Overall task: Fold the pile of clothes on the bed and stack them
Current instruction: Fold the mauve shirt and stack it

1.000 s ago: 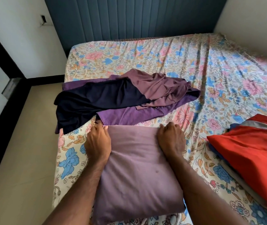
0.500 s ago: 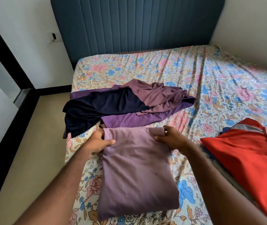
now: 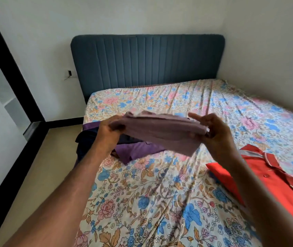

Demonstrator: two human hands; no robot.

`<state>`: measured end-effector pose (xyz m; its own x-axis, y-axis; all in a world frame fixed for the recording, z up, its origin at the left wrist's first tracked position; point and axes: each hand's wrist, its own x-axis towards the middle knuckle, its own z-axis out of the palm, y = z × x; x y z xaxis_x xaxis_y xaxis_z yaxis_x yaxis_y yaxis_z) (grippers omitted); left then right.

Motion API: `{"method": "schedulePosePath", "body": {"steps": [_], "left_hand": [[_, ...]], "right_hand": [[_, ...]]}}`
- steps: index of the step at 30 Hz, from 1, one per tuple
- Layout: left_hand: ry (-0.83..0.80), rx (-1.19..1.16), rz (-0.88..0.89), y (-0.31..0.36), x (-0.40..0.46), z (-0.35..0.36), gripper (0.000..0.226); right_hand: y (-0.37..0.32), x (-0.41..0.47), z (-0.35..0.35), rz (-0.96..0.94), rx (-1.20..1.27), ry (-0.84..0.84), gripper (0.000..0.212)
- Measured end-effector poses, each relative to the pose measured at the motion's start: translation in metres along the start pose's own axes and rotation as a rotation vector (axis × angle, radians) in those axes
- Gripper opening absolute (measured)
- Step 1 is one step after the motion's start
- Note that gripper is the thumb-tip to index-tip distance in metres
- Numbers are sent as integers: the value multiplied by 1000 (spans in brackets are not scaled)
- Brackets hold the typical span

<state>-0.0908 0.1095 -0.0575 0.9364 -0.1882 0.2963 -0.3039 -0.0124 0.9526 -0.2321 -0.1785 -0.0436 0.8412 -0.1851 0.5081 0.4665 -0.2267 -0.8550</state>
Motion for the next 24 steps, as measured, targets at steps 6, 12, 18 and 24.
{"method": "schedulePosePath", "body": {"steps": [6, 12, 18, 24], "left_hand": [[-59, 435, -276, -118, -72, -63, 10], [103, 463, -455, -185, -160, -104, 45], [87, 367, -376, -163, -146, -122, 41], [274, 446, -599, -143, -193, -142, 38]], "right_hand": [[61, -152, 70, 44, -448, -329, 12], [85, -232, 118, -37, -642, -572, 29], [49, -237, 166, -299, -666, -716, 11], [28, -245, 244, -252, -891, -951, 33]]}}
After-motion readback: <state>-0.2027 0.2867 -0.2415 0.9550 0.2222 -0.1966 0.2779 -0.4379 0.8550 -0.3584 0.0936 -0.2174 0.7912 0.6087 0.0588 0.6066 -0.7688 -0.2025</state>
